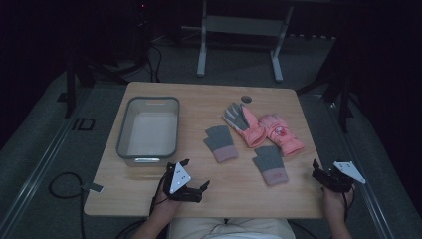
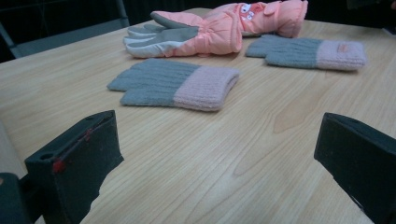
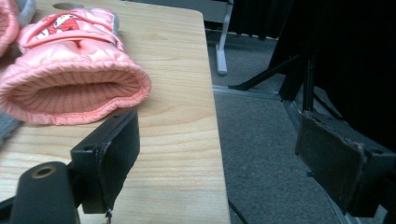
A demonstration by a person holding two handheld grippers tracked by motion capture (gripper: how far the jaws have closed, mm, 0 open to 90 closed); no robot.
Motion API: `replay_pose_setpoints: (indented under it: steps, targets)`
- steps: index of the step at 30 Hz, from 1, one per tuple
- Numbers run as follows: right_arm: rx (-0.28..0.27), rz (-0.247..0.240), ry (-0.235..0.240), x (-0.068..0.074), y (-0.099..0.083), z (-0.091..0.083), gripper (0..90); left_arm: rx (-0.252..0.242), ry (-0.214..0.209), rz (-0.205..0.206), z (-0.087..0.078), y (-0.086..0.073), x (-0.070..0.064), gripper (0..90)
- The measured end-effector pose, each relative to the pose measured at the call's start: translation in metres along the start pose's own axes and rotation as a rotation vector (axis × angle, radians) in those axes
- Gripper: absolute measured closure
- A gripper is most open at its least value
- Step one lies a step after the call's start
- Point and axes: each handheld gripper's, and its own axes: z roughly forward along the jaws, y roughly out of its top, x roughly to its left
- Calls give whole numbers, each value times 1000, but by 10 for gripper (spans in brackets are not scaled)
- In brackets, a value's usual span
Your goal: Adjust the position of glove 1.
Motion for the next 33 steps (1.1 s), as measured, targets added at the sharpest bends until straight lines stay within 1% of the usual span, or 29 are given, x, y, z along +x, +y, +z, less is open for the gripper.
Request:
replay_pose_setpoints:
  steps: [4,7,9,11,13,16,19,22,23,24,25,28,33]
  targets:
    - [0,8,8,0,0,-1,135,-3,9,-9,0,0,1,0]
    - [-2,9,14,0,-1,-2,136,5,13,-17,1,0,2,0]
    - [-1,7,20,0,-1,-2,137,2,15,-16,2,1,1,0]
    - [-2,4,16,0,-1,-2,137,-4,29,-13,2,0,1,0]
    - [5,1,19,0,-1,-2,137,-10,28,-5,1,0,0,0]
    - [16,5,16,0,0,-1,137,-12,32,-4,1,0,0,0]
    - [30,1,11,1,0,-1,137,-17,25,-25,1,0,2,0]
    - [42,-8,13,2,3,-1,137,-24,26,-31,0,0,2,0]
    - [40,-4,23,2,4,-3,137,-24,26,-31,0,0,2,0]
    - [40,-4,23,2,4,-3,137,-27,24,-30,-1,-1,2,0]
    - [41,8,45,2,11,-7,137,-29,25,-29,-1,-1,2,0]
    - [51,-1,48,3,18,-9,137,-32,25,-31,-1,-1,3,0]
    - [57,14,54,4,26,-10,136,-39,24,-39,-2,-1,3,0]
